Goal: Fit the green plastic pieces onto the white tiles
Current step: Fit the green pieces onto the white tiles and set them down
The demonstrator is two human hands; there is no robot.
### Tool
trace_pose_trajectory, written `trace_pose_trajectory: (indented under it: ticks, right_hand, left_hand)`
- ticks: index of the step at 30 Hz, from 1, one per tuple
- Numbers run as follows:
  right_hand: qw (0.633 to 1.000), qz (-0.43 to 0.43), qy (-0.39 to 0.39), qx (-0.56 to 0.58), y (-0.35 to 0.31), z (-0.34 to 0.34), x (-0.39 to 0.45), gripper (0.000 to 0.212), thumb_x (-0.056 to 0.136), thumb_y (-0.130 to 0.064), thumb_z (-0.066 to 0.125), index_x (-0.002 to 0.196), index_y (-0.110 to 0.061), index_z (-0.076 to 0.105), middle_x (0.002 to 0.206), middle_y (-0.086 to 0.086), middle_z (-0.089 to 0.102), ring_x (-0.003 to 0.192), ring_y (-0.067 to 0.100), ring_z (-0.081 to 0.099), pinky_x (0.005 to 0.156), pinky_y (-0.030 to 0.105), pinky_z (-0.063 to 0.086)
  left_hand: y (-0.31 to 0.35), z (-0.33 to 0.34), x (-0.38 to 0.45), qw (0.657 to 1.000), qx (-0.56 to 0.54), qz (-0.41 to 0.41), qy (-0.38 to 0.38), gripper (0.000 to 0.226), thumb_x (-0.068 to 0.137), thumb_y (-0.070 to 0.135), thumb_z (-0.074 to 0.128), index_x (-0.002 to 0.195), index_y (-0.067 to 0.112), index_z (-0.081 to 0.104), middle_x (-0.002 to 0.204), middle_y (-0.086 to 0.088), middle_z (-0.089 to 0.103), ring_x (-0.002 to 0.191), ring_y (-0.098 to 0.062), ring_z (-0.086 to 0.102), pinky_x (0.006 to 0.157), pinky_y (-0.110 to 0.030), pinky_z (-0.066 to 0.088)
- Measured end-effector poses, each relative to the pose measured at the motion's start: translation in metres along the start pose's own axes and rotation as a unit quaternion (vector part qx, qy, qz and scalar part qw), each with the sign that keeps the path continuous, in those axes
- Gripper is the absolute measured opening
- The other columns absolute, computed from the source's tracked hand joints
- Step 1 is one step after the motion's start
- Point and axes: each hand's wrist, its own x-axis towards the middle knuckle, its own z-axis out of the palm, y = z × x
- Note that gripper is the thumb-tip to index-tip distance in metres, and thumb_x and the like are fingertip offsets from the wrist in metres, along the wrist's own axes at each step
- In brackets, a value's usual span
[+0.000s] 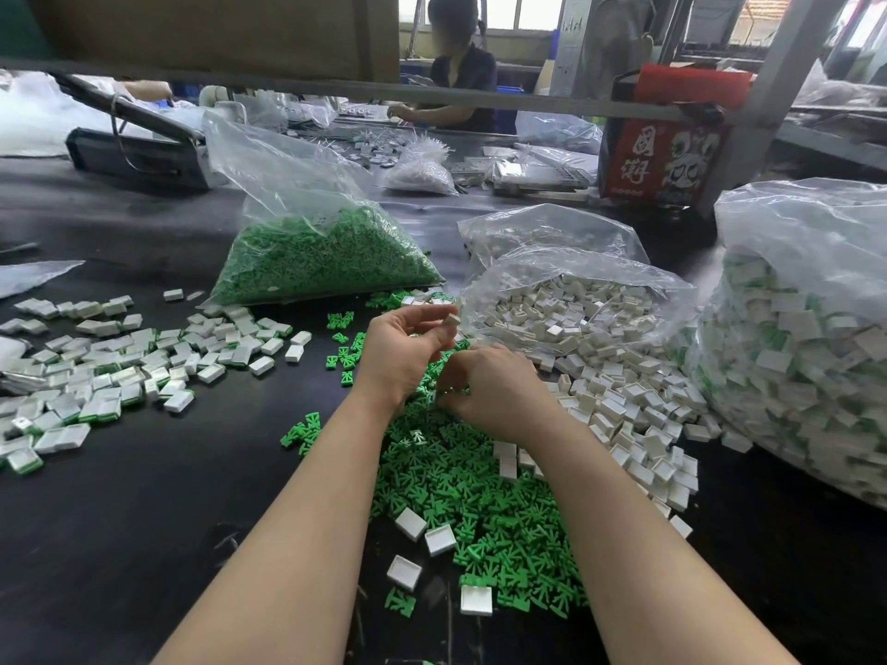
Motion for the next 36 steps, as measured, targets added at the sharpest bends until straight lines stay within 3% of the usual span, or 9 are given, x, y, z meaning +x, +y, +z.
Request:
trace_pose_trajectory:
  ticks: [6, 10, 15, 19, 22, 29, 36]
  right_hand:
    - [0.998, 0.014, 0.047, 0.043, -0.001, 0.000, -0.002, 0.019, 0.091, -0.023, 0.054, 0.097, -0.013, 0.070, 0.093, 0.004, 0.070, 0.086, 0.023, 0.063, 0.081, 0.038, 0.053]
    - [0.970, 0.084, 0.100, 0.205, 0.004, -0.005, -0.001, 0.015, 0.093, -0.016, 0.059, 0.092, -0.007, 0.072, 0.084, 0.007, 0.071, 0.072, 0.018, 0.064, 0.069, 0.031, 0.056]
    - [0.862, 0.141, 0.113, 0.474, 0.006, -0.012, -0.005, 0.013, 0.095, -0.010, 0.059, 0.087, -0.010, 0.068, 0.082, 0.004, 0.072, 0.060, 0.002, 0.059, 0.052, 0.013, 0.045]
    - [0.761, 0.170, 0.135, 0.611, 0.007, -0.017, -0.004, 0.008, 0.094, -0.007, 0.060, 0.092, -0.006, 0.068, 0.076, 0.004, 0.073, 0.058, 0.007, 0.052, 0.053, 0.019, 0.041]
    - [0.723, 0.178, 0.148, 0.651, 0.007, -0.020, -0.003, 0.009, 0.092, -0.004, 0.061, 0.090, -0.007, 0.070, 0.071, 0.004, 0.072, 0.055, 0.007, 0.052, 0.048, 0.017, 0.040]
    - [0.700, 0.161, 0.160, 0.677, 0.009, -0.023, -0.004, 0.011, 0.086, 0.000, 0.068, 0.096, -0.003, 0.070, 0.084, 0.015, 0.070, 0.065, 0.014, 0.057, 0.055, 0.020, 0.045]
    - [0.676, 0.154, 0.158, 0.703, 0.009, -0.024, -0.004, 0.008, 0.089, -0.003, 0.066, 0.097, -0.002, 0.066, 0.079, 0.009, 0.069, 0.066, 0.013, 0.057, 0.056, 0.020, 0.044]
  left_hand:
    - [-0.001, 0.000, 0.000, 1.000, -0.014, 0.000, -0.007, 0.015, 0.085, 0.005, 0.071, 0.097, 0.013, 0.074, 0.074, 0.003, 0.072, 0.065, -0.007, 0.064, 0.063, -0.018, 0.052]
    - [-0.002, -0.002, 0.000, 0.999, -0.034, 0.006, -0.029, 0.017, 0.084, 0.004, 0.072, 0.096, 0.015, 0.075, 0.079, 0.003, 0.075, 0.069, -0.008, 0.065, 0.065, -0.019, 0.054]
    - [-0.002, -0.003, 0.001, 0.997, -0.064, 0.004, -0.035, 0.017, 0.083, 0.005, 0.073, 0.094, 0.017, 0.077, 0.083, 0.001, 0.075, 0.073, -0.009, 0.066, 0.067, -0.020, 0.053]
    - [-0.002, -0.004, 0.001, 0.997, -0.073, 0.004, -0.040, 0.017, 0.082, 0.007, 0.074, 0.090, 0.021, 0.079, 0.086, -0.003, 0.076, 0.074, -0.010, 0.066, 0.068, -0.020, 0.054]
    - [-0.002, -0.005, 0.001, 0.995, -0.081, 0.005, -0.052, 0.016, 0.081, 0.009, 0.074, 0.093, 0.019, 0.078, 0.087, -0.005, 0.076, 0.075, -0.011, 0.067, 0.067, -0.020, 0.053]
    - [0.001, -0.004, 0.000, 0.995, -0.084, -0.014, -0.053, 0.022, 0.076, 0.019, 0.077, 0.095, 0.012, 0.068, 0.088, -0.009, 0.075, 0.082, -0.020, 0.073, 0.066, -0.021, 0.054]
    - [0.001, 0.006, 0.001, 0.993, -0.104, -0.046, -0.022, 0.012, 0.084, 0.004, 0.070, 0.086, 0.014, 0.064, 0.069, 0.008, 0.067, 0.059, -0.004, 0.058, 0.053, -0.015, 0.045]
